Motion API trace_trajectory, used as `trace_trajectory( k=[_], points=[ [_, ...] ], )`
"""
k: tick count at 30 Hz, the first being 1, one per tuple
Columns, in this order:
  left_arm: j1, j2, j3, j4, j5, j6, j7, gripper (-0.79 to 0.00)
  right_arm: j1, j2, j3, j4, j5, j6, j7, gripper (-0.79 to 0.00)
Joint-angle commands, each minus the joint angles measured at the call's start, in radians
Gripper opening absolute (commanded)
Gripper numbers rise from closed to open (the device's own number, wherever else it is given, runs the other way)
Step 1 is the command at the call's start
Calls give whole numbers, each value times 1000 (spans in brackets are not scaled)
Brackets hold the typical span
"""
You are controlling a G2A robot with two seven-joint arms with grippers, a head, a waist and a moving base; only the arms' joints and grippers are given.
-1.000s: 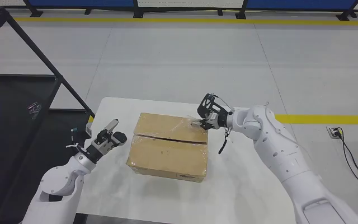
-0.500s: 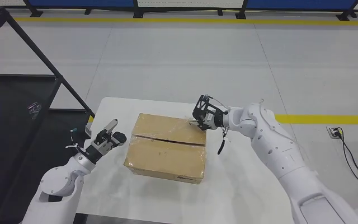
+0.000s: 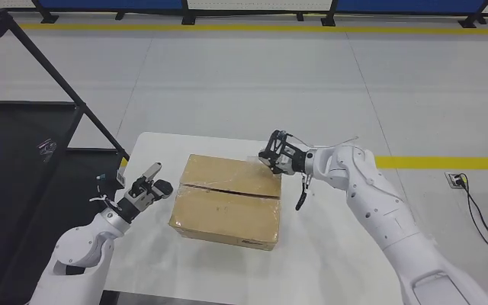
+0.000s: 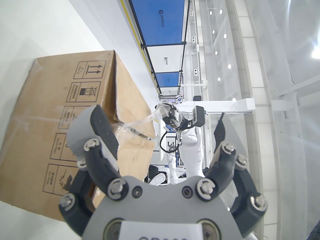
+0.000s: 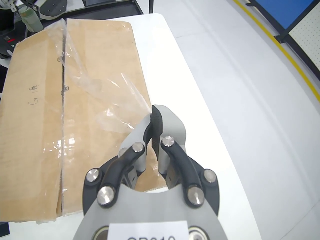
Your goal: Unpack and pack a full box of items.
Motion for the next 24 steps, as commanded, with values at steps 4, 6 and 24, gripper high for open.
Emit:
trace_trajectory(
  k=[4, 6, 24],
  points=[
    [-16, -1, 22, 28, 19, 11, 3, 0, -40, 28, 37, -63, -70, -62, -111, -785],
    [-23, -2, 33, 38, 22, 12, 1, 0, -58, 38, 51, -94, -98, -81, -149, -785],
    [-21, -6, 83, 16, 32, 5, -31, 0, -220, 91, 154, -377, -215, 1, -296, -785]
  ],
)
